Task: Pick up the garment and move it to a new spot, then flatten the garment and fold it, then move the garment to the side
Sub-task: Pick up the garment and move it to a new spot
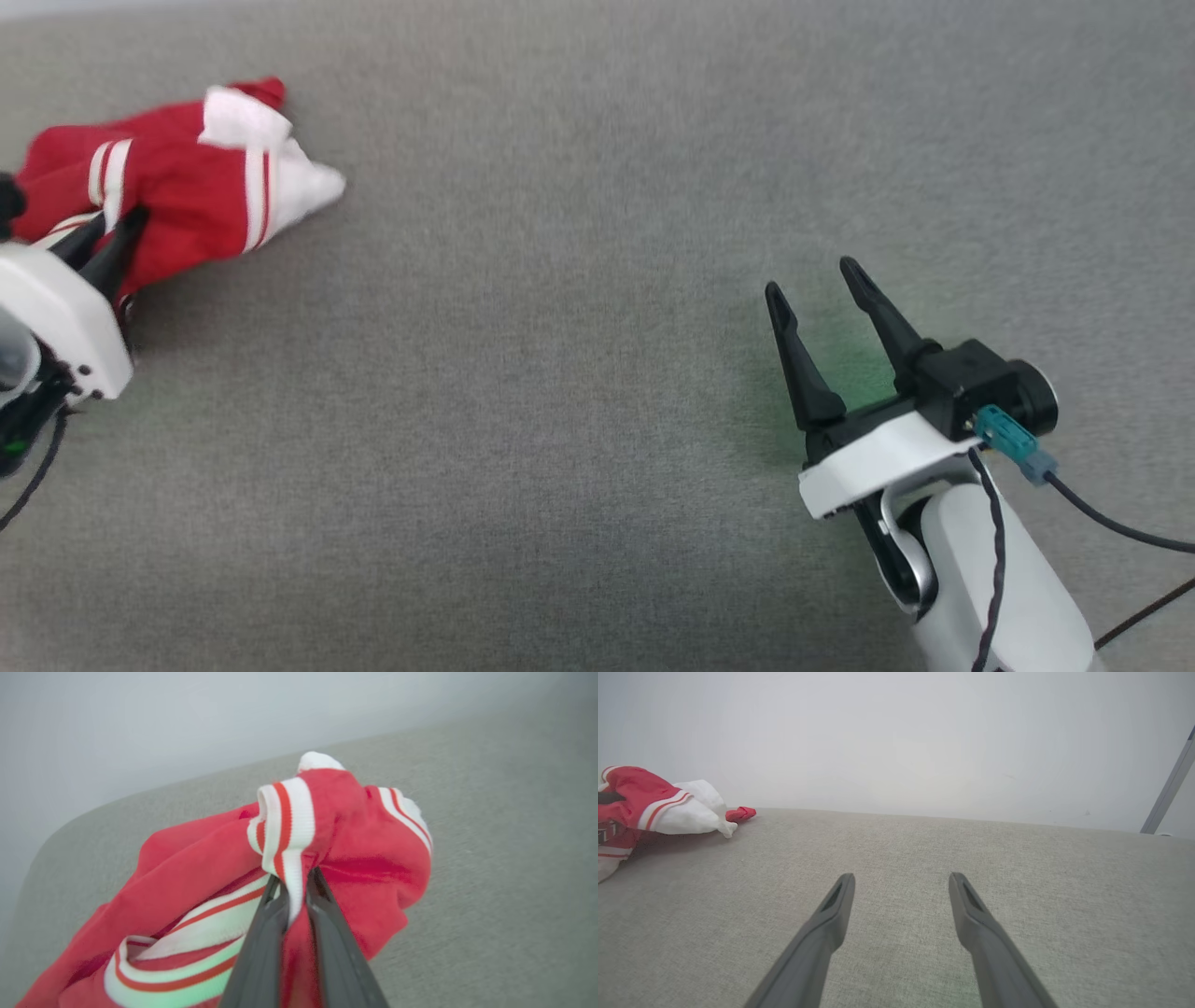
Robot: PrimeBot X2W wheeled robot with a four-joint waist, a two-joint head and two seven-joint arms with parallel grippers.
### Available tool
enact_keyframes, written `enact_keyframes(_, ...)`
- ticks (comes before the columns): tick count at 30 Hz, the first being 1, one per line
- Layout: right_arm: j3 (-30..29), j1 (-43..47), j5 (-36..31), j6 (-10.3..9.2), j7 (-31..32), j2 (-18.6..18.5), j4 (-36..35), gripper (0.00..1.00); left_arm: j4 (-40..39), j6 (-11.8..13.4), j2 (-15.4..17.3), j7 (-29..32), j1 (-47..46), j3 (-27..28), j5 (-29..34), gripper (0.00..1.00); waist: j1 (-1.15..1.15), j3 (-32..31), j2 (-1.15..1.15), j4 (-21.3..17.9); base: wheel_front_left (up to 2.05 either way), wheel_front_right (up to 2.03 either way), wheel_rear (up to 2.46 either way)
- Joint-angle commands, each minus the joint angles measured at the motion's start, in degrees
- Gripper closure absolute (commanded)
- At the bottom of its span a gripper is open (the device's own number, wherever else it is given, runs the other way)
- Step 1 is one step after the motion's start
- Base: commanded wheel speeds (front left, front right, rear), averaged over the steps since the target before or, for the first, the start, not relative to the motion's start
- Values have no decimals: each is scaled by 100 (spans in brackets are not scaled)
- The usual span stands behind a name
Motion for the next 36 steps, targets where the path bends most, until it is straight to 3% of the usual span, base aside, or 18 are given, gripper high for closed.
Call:
enact_keyframes(1,-34,123,74,-4,-29,-4,-10,0,-229,13,-39,-101,-152,-86,31,100,0,-280,0,-91,0,0,0)
enact_keyframes(6,-182,348,181,-4,-29,-4,-115,0,-1177,13,-70,-192,-370,-349,242,100,0,-413,0,-298,0,0,0)
enact_keyframes(11,-339,524,347,-4,-29,-2,-311,0,-2155,13,-300,-93,-517,-436,438,100,0,-332,0,-623,0,0,0)
enact_keyframes(15,-432,570,503,-3,-29,-3,-529,0,-2583,13,-674,130,-671,-455,583,100,0,-159,0,-996,0,0,0)
enact_keyframes(17,-450,573,533,-4,-29,-1,-582,0,-2611,13,-771,186,-708,-460,598,100,0,-103,0,-1098,0,0,0)
enact_keyframes(23,-628,637,811,-4,-30,1,-887,0,-2607,13,-1584,743,-496,-467,948,100,0,187,0,-1651,0,0,0)
enact_keyframes(26,-625,643,927,-3,-29,3,-988,0,-2615,13,-1785,1048,-297,-463,1128,100,0,323,0,-1932,0,0,0)
enact_keyframes(36,-545,741,1278,-3,-30,2,-1215,0,-2281,14,-1301,1924,331,-478,1554,100,0,608,0,-2583,0,0,0)
